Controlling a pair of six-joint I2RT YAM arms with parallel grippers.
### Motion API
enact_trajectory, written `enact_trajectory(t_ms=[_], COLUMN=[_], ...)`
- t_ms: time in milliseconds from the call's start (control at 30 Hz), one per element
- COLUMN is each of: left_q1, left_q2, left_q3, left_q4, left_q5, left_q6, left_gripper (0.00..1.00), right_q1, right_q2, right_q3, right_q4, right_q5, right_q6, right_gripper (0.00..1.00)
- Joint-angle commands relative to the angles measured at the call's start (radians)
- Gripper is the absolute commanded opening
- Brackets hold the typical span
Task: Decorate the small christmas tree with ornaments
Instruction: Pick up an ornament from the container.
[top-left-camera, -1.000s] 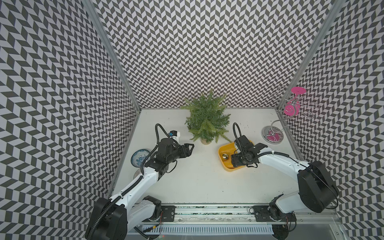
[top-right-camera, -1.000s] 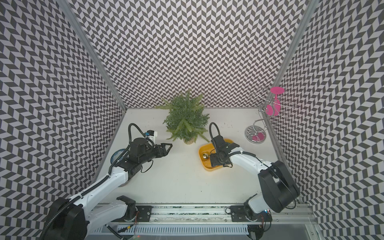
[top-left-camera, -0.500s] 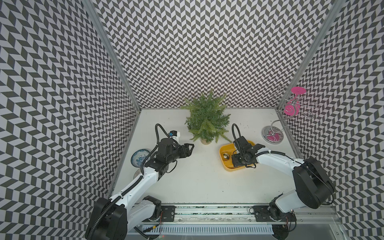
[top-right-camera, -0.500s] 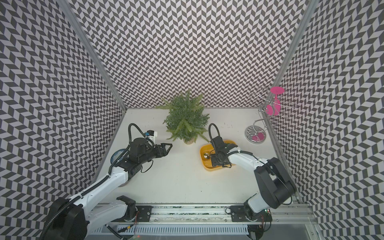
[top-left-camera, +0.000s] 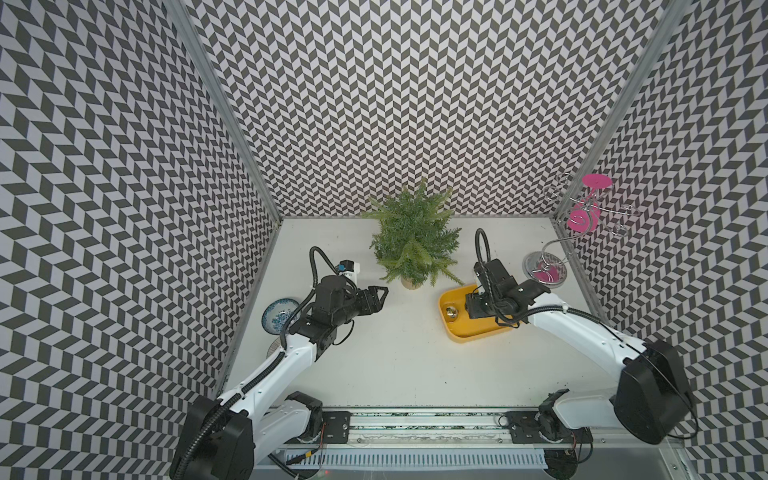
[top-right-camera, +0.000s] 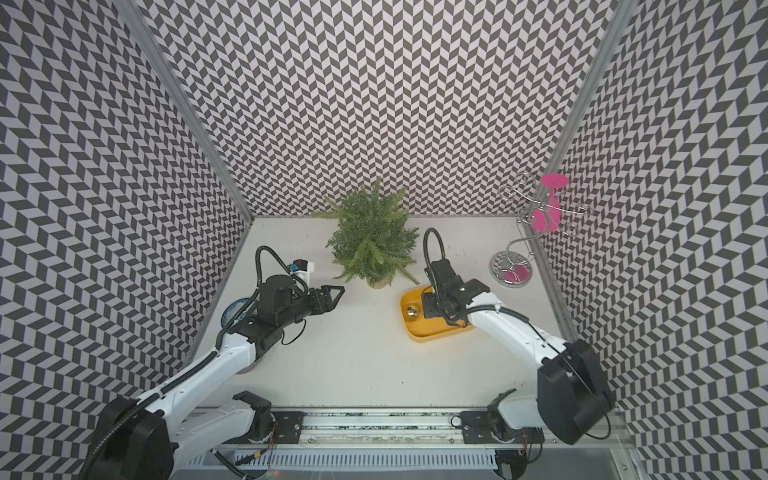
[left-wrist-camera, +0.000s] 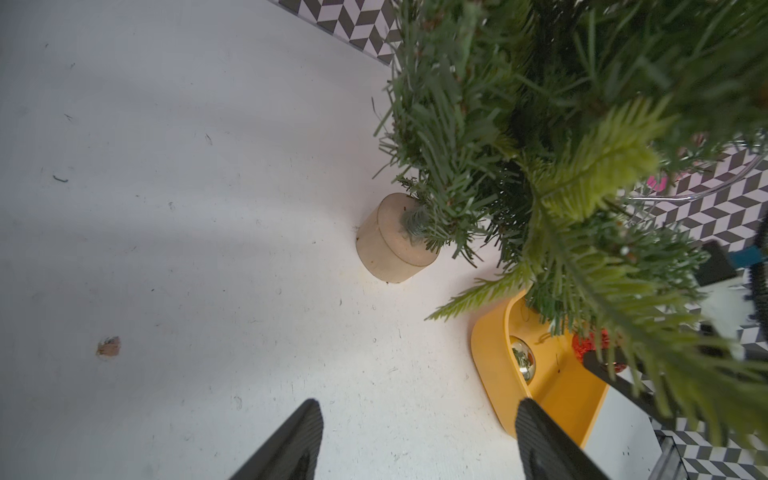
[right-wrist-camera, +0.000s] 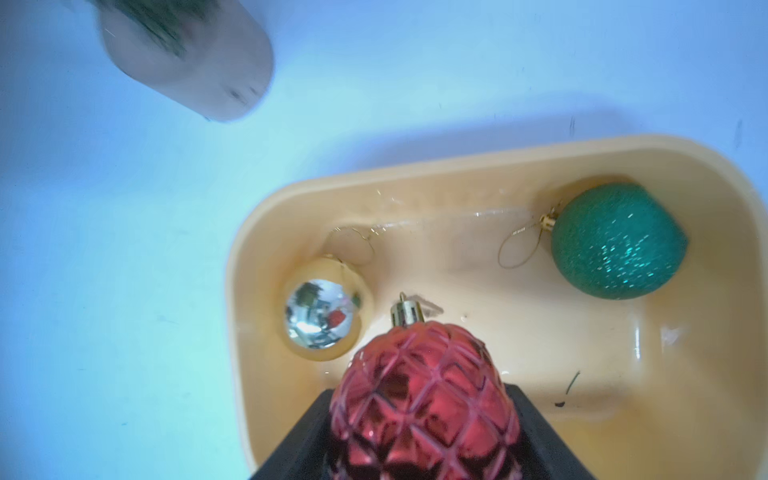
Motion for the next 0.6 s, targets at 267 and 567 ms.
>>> enact_trajectory(t_ms=[267, 567], left_q1=[-0.004, -0.004], left_q2=[-0.108, -0.170], left_q3=[0.120, 0.233], left_q4=[-0.052, -0.087], left_q5=[0.011, 0.052], left_q6=[-0.014, 0.004], left_gripper=[0.75, 0.68], right_q1=[0.004, 0.004], right_q2=[-0.151, -0.190], right_q3=[0.212, 0.406], right_q4=[-0.098, -0.151], right_q5=[-0.094, -0.235], right_q6=[-0.035, -0.070], right_gripper=[0.60, 0.60])
